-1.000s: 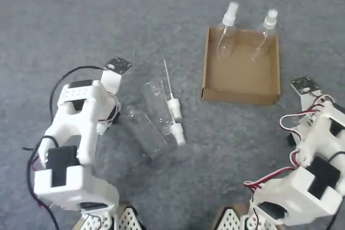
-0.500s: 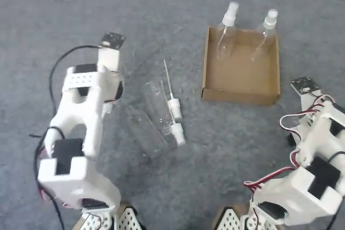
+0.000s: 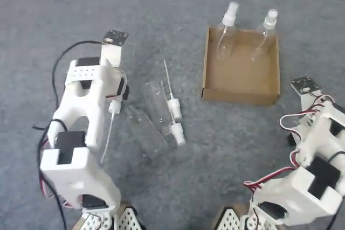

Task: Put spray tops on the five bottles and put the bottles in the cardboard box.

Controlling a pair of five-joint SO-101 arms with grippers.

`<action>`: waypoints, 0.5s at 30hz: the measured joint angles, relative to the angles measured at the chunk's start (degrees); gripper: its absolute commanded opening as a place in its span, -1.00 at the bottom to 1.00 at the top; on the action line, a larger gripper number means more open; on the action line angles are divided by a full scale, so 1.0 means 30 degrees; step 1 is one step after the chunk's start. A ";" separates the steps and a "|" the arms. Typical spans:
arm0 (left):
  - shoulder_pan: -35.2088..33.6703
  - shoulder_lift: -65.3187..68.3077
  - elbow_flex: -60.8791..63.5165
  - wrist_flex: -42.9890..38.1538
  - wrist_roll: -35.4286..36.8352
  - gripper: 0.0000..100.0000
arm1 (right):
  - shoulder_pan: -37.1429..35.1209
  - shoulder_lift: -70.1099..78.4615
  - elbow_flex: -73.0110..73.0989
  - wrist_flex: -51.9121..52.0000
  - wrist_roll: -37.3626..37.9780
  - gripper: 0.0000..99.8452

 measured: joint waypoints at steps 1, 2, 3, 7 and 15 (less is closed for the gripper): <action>-0.0088 0.0147 -0.0059 0.0059 -0.0029 -0.67 | 0.0000 0.0000 0.0000 0.0000 0.0000 -0.86; -0.0147 0.0469 -0.0176 0.0088 -0.0029 -0.67 | 0.0000 0.0000 0.0000 0.0000 0.0000 -0.86; -0.0147 0.0879 -0.0234 0.0117 -0.0147 -0.67 | 0.0000 0.0000 0.0000 0.0000 0.0000 -0.86; -0.0059 0.1993 -0.0322 0.0147 -0.0498 -0.78 | 0.0000 0.0000 0.0000 0.0000 0.0000 -0.86; 0.0029 0.1788 -0.0410 0.0147 -0.0527 -0.98 | 0.0000 0.0000 0.0000 0.0000 0.0000 -0.86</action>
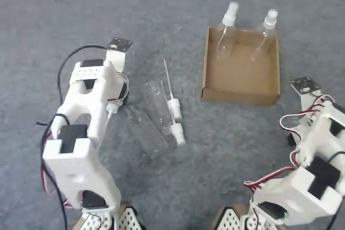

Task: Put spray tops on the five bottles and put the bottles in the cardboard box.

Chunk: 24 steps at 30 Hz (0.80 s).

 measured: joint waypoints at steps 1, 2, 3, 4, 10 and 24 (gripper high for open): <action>-0.0059 -0.0293 0.0000 0.0000 -0.0088 -0.98 | 0.0000 0.0000 0.0000 0.0000 0.0000 -0.86; -0.0147 -0.0674 0.0029 0.0000 -0.0029 -0.98 | 0.0000 0.0000 0.0000 0.0000 0.0000 -0.86; -0.0176 -0.1172 0.0029 0.0029 0.0000 -0.98 | 0.0000 0.0000 0.0000 0.0000 0.0000 -0.86; -0.0176 -0.1729 0.0029 0.0147 0.0000 -0.98 | 0.0000 0.0000 0.0000 0.0000 0.0000 -0.86; -0.0029 -0.6711 0.0908 0.1905 0.1084 -0.98 | 0.0000 -0.0029 0.0000 0.0000 0.0000 -0.85; 0.5744 -1.9223 0.9729 0.1963 0.3516 -0.98 | -0.0674 -0.4513 0.0293 0.2989 -0.0205 -0.40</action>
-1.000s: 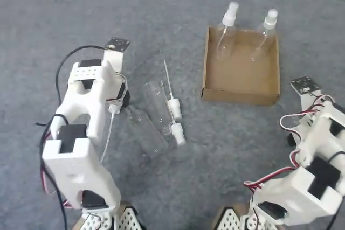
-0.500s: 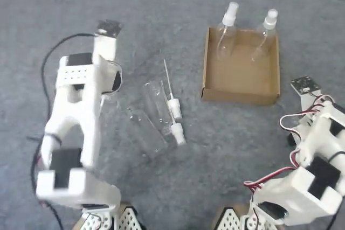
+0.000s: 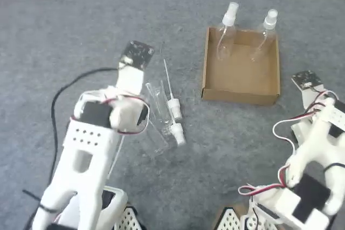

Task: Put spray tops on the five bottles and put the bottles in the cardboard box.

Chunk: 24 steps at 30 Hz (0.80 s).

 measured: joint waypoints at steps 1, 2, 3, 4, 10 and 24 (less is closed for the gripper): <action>-0.0029 -0.0293 0.0498 -0.0176 0.0000 -0.98 | -0.0147 -0.0088 0.0000 0.0117 0.0000 -0.40; -0.0117 -0.0557 0.0938 -0.0410 0.0000 -0.98 | -0.0264 -0.0117 0.0000 0.0205 -0.0029 -0.40; -0.0147 -0.0733 0.1348 -0.0615 0.0000 -0.98 | -0.0352 -0.0117 0.0000 0.0352 -0.0029 -0.40; -0.0147 -0.0850 0.1700 -0.0850 0.0000 -0.98 | -0.0440 -0.0117 -0.0029 0.0527 -0.0029 -0.40; -0.0088 -0.0967 0.2813 -0.1905 0.0029 -0.98 | -0.0440 -0.0059 -0.2872 0.2637 0.0000 -0.40; -0.0088 -0.1084 0.2813 -0.1934 0.0029 -0.97 | -0.0498 0.6799 -0.6711 0.3018 0.0352 -0.58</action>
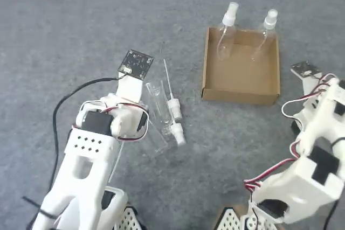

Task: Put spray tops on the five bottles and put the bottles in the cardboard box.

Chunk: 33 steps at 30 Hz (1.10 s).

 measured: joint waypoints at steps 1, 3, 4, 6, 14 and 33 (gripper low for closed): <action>0.0000 0.0000 0.0000 0.0000 0.0000 -0.97 | 0.0000 0.0147 0.0000 0.0000 0.0000 -0.59; 0.0000 0.0000 0.0000 0.0000 0.0000 -0.97 | 0.0000 0.0234 0.0000 0.0000 0.0000 -0.65; 0.0000 0.0000 0.0000 0.0000 0.0000 -0.97 | 0.0000 0.0234 0.0000 0.0000 0.0000 -0.70; 0.0000 0.0000 0.0000 0.0000 0.0000 -0.97 | 0.0000 0.0234 0.0000 0.0000 0.0000 -0.82; 0.0000 0.0000 0.0000 0.0000 0.0176 -0.97 | -0.0029 0.0205 -0.1260 0.0674 0.0000 -0.99; -0.3458 -0.7179 -0.6799 0.0967 0.0967 -0.98 | -1.3304 -1.6322 0.2637 0.1319 -0.9670 -0.99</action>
